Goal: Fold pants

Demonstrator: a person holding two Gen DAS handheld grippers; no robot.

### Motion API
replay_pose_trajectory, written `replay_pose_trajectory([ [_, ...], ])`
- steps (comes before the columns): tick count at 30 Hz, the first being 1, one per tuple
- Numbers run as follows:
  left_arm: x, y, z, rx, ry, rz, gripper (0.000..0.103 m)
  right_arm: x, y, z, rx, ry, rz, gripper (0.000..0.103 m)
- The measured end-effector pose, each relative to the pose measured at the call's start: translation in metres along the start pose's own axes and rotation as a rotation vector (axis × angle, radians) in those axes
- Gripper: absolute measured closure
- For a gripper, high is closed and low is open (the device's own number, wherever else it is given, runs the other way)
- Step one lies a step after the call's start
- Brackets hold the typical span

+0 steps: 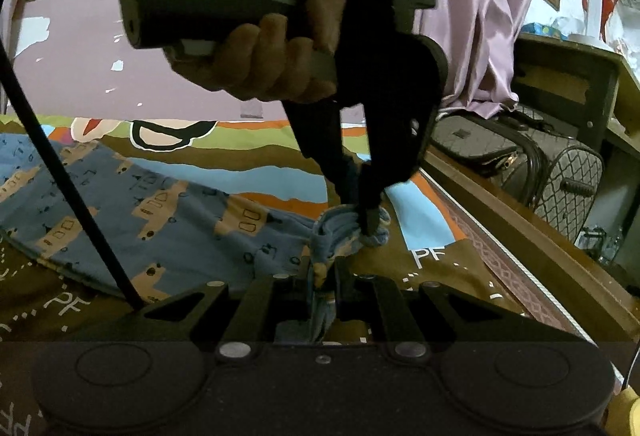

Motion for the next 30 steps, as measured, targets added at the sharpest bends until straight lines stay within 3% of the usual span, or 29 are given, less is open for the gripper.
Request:
replay_pose_trajectory([
  [8,-0.005,0.01,-0.009,-0.051,0.032,0.03,0.096,0.003,-0.006,0.008,0.029,-0.087,-0.027,0.08],
  [10,-0.007,0.012,-0.013,-0.105,0.038,0.039,0.096,0.004,-0.005,0.008,0.048,-0.113,-0.021,0.081],
  [12,-0.009,0.017,-0.02,-0.19,0.057,0.058,0.094,0.007,-0.002,0.005,0.056,-0.097,0.004,0.089],
  [14,-0.012,0.018,-0.029,-0.241,0.082,0.053,0.078,0.007,0.001,-0.003,0.06,-0.054,0.02,0.091],
  [16,-0.014,0.015,-0.037,-0.236,0.118,0.039,0.063,0.007,0.001,-0.007,0.065,-0.044,0.02,0.092],
  [19,-0.016,0.009,-0.043,-0.218,0.141,0.024,0.059,0.008,0.0,-0.008,0.064,-0.051,0.015,0.092],
  [22,-0.017,0.007,-0.045,-0.218,0.149,0.028,0.039,0.008,-0.001,-0.009,0.065,-0.044,0.015,0.093],
  [27,-0.017,0.008,-0.036,-0.161,0.079,0.041,0.029,0.008,-0.002,-0.013,0.071,-0.031,0.007,0.093],
  [30,-0.02,0.008,-0.03,-0.12,0.042,0.038,0.03,0.009,-0.002,-0.019,0.073,-0.011,0.006,0.093],
])
Point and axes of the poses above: each gripper's, at about its wrist camera, not at the fingertips, and y roughly against the way its jaws point, z to its right, x to its top, the point moved 4 cm from there along -y, roughly the way its jaws point, and after that the axes turned 5 degrees about -x, right-handed, at the moved point
